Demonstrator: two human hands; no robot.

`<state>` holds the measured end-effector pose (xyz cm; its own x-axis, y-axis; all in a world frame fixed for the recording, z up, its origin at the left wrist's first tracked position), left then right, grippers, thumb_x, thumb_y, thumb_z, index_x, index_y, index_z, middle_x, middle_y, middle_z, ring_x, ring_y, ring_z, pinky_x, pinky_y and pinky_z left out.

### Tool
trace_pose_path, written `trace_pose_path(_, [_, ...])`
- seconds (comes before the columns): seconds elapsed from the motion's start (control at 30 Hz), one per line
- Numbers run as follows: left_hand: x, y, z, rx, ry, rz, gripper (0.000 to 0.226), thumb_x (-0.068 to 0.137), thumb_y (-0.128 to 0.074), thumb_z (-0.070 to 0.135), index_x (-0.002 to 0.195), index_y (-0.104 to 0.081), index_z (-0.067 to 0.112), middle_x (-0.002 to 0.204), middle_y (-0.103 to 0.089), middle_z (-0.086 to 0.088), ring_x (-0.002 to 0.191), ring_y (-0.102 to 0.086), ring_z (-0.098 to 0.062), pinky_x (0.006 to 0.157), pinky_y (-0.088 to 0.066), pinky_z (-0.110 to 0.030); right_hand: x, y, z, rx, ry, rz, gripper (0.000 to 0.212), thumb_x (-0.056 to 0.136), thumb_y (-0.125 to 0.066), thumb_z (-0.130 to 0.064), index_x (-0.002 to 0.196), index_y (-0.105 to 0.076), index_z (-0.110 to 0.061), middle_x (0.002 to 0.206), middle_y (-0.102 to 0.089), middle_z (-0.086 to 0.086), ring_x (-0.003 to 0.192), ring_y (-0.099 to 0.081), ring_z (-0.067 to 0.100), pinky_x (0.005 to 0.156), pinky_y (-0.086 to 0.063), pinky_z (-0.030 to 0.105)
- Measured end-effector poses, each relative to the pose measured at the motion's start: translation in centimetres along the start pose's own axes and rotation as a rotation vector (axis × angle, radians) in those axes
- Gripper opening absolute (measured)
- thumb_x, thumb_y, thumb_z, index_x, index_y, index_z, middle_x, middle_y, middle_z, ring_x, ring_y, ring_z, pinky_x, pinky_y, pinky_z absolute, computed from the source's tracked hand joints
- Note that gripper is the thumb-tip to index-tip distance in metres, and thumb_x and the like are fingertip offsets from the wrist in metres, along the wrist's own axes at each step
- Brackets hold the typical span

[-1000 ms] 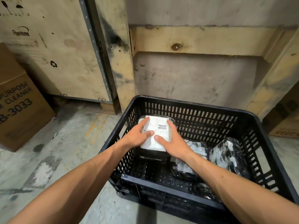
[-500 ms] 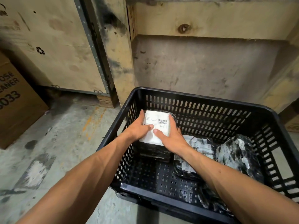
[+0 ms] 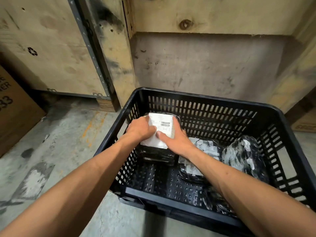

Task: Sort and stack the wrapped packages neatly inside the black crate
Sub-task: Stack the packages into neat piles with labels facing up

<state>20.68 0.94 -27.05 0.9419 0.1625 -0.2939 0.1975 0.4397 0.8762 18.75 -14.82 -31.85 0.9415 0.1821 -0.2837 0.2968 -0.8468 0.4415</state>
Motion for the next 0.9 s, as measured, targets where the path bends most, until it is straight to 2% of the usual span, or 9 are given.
trace_pose_path(0.07, [-1.0, 1.3, 1.5, 0.109, -0.036, 0.089, 0.052, 0.096, -0.059, 0.037, 0.144, -0.052, 0.017, 0.145, -0.049, -0.017, 0.123, -0.057, -0.033, 0.101, -0.047, -0.042, -0.6, 0.7, -0.6, -0.012, 0.045, -0.028, 0.092, 0.090, -0.063, -0.059, 0.157, 0.001, -0.052, 0.152, -0.039, -0.018, 0.156, -0.011, 0.030, 0.123, -0.016, 0.057])
trace_pose_path(0.2, [-2.9, 2.0, 4.8, 0.125, -0.215, 0.166, 0.052, 0.097, -0.060, 0.037, 0.144, -0.051, 0.016, 0.142, -0.048, -0.017, 0.121, -0.057, -0.036, 0.097, -0.048, -0.045, -2.0, 3.8, -0.5, -0.123, 0.060, -0.020, 0.094, 0.084, -0.059, -0.072, 0.156, -0.001, -0.057, 0.171, -0.009, 0.006, 0.156, -0.014, 0.028, 0.120, -0.021, 0.045])
trace_pose_path(0.3, [-4.1, 1.5, 6.5, 0.080, -0.330, 0.168, 0.049, 0.095, -0.061, 0.031, 0.140, -0.056, 0.013, 0.134, -0.059, -0.016, 0.120, -0.059, -0.033, 0.099, -0.049, -0.043, -3.3, 7.2, 0.4, -0.220, 0.074, 0.013, 0.089, 0.085, -0.058, -0.072, 0.157, -0.010, -0.052, 0.168, -0.018, 0.006, 0.153, -0.023, 0.027, 0.114, -0.026, 0.039])
trace_pose_path(0.4, [-5.2, 0.3, 8.0, -0.007, -0.387, 0.133, 0.043, 0.092, -0.064, 0.026, 0.132, -0.063, 0.012, 0.119, -0.071, -0.011, 0.108, -0.065, -0.028, 0.093, -0.051, -0.034, -4.4, 10.4, 2.5, -0.318, 0.014, 0.040, 0.085, 0.083, -0.058, -0.075, 0.155, -0.019, -0.050, 0.162, -0.030, 0.012, 0.147, -0.035, 0.032, 0.114, -0.032, 0.046])
trace_pose_path(0.47, [-6.0, -1.7, 9.3, -0.052, -0.409, 0.034, 0.041, 0.091, -0.066, 0.026, 0.130, -0.064, 0.014, 0.105, -0.074, -0.007, 0.092, -0.066, -0.022, 0.083, -0.048, -0.028, -5.2, 12.1, 4.2, -0.384, -0.034, 0.044, 0.083, 0.083, -0.060, -0.073, 0.154, -0.024, -0.047, 0.159, -0.036, 0.013, 0.142, -0.042, 0.032, 0.113, -0.035, 0.047])
trace_pose_path(0.53, [-7.0, -4.0, 11.0, -0.019, -0.462, -0.061, 0.043, 0.092, -0.066, 0.026, 0.133, -0.062, 0.015, 0.100, -0.072, -0.003, 0.089, -0.065, -0.020, 0.080, -0.048, -0.028, -5.8, 13.0, 5.8, -0.458, -0.075, 0.010, 0.082, 0.085, -0.064, -0.068, 0.154, -0.029, -0.041, 0.158, -0.040, 0.011, 0.139, -0.046, 0.031, 0.114, -0.038, 0.046])
trace_pose_path(0.63, [-8.6, -7.0, 13.9, 0.194, -0.597, -0.105, 0.048, 0.092, -0.065, 0.027, 0.138, -0.055, 0.016, 0.114, -0.068, -0.008, 0.108, -0.064, -0.029, 0.089, -0.052, -0.037, -6.7, 12.8, 8.2, -0.626, -0.125, -0.103, 0.082, 0.086, -0.069, -0.061, 0.155, -0.030, -0.037, 0.153, -0.046, 0.011, 0.136, -0.047, 0.030, 0.114, -0.038, 0.045])
trace_pose_path(0.73, [-9.2, -10.5, 15.8, 0.339, -0.680, -0.207, 0.058, 0.089, -0.070, 0.031, 0.139, -0.050, 0.012, 0.128, -0.059, -0.015, 0.115, -0.060, -0.033, 0.098, -0.051, -0.042, -7.2, 11.7, 9.7, -0.754, -0.169, -0.211, 0.091, 0.085, -0.073, -0.056, 0.158, -0.020, -0.042, 0.151, -0.038, 0.014, 0.138, -0.041, 0.035, 0.115, -0.035, 0.050])
trace_pose_path(0.9, [-7.5, -16.4, 14.1, 0.647, -0.617, -0.434, 0.084, 0.086, -0.076, 0.039, 0.150, -0.034, 0.004, 0.152, -0.033, -0.021, 0.134, -0.044, -0.034, 0.115, -0.039, -0.040, -6.8, 9.8, 10.3, -0.805, -0.194, -0.342, 0.113, 0.080, -0.082, -0.047, 0.162, -0.004, -0.041, 0.169, -0.003, 0.012, 0.149, -0.027, 0.040, 0.117, -0.033, 0.052])
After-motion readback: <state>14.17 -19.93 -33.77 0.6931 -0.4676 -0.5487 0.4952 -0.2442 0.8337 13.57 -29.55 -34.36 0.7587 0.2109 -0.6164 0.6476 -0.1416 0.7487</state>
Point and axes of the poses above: each hand's wrist, its own x-axis towards the middle knuckle, its own y-axis out of the back of the hand, z = x × y, the point moved 10 cm from there along x, towards the middle knuckle
